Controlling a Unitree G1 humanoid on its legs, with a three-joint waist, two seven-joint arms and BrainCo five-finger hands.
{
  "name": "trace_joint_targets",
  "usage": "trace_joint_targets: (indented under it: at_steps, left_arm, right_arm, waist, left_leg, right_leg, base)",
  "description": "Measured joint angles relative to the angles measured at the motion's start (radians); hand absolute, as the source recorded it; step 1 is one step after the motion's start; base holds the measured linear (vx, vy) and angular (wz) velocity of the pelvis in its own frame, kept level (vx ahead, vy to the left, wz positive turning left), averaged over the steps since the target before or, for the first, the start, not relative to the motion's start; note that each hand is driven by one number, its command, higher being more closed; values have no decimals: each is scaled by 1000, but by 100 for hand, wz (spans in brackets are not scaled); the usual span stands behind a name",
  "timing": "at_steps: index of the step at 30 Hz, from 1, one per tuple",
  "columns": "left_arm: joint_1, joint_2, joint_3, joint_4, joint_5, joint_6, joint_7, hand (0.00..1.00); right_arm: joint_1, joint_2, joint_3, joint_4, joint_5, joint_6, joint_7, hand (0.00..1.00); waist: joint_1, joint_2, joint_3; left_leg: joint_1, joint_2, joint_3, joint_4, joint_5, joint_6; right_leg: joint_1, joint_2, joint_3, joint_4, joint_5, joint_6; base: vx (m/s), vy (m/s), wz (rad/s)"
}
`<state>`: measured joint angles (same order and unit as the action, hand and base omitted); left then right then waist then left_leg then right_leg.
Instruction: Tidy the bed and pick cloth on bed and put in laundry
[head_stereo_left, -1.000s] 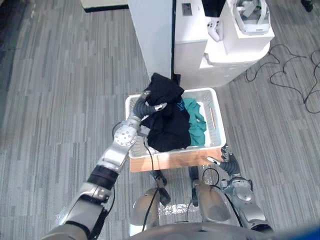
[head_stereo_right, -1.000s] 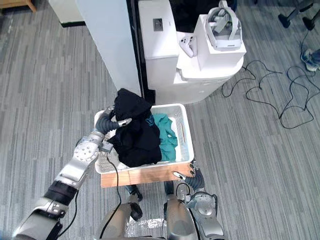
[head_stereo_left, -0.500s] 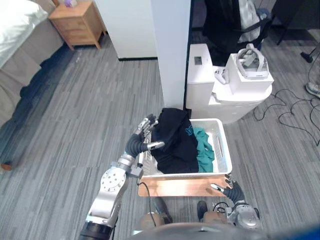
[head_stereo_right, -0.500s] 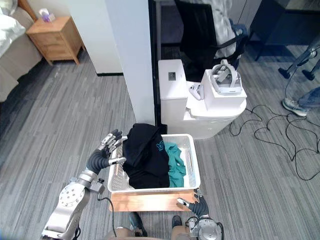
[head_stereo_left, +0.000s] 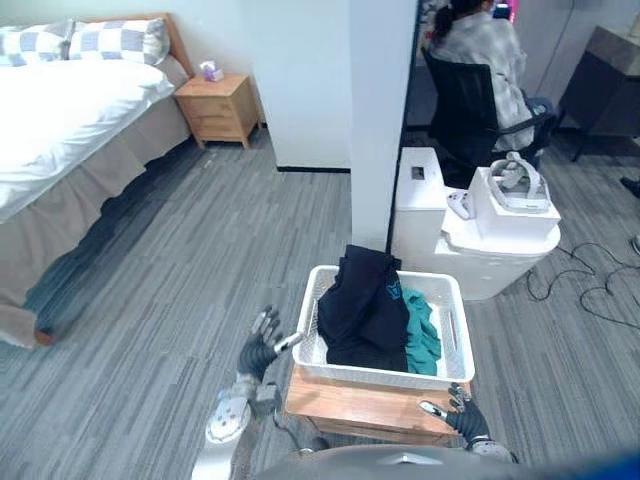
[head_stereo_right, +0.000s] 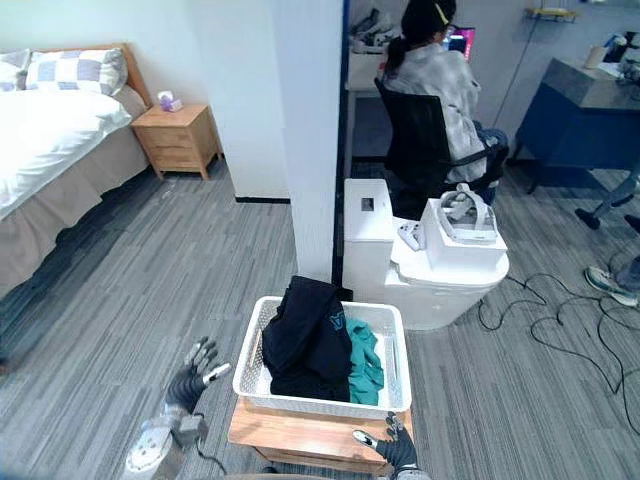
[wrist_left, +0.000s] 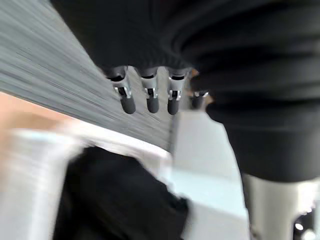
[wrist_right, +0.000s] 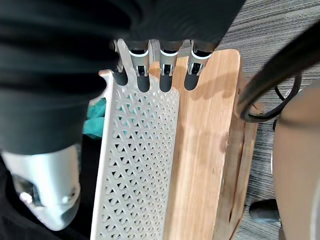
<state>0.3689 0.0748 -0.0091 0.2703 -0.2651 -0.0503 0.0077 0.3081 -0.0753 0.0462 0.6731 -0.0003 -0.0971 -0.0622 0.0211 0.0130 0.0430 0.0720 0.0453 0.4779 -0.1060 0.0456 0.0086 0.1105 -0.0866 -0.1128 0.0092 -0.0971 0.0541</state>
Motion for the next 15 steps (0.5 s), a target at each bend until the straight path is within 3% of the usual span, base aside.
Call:
trace_joint_targets:
  at_steps: [4,11,15]
  left_arm:
    - [8,-27,57,204,1,-7,34,0]
    - [-20,-35,185,474,61,-29,20,0]
    - [-48,-48,266,592,84,-43,9,0]
  right_arm:
    - [-41,25,-40,94,9,-14,5,0]
    - [-89,36,-70,208,27,-18,20,0]
    - [-129,38,-83,264,28,21,36,0]
  waist:
    - [11,-18,-6]
    - [24,-28,-10]
    - [23,-28,-10]
  left_leg:
    - [8,-15,-2,0,-12,-2]
    - [42,-33,-1,0,-39,-4]
    - [58,-36,3,0,-51,-10]
  right_leg:
    - [9,-16,-8,1,-10,9]
    - [40,-35,-13,9,-33,14]
    - [58,-37,-13,8,-37,12]
  base:
    - [70,57,5]
    - [96,44,0]
    - [90,7,-3]
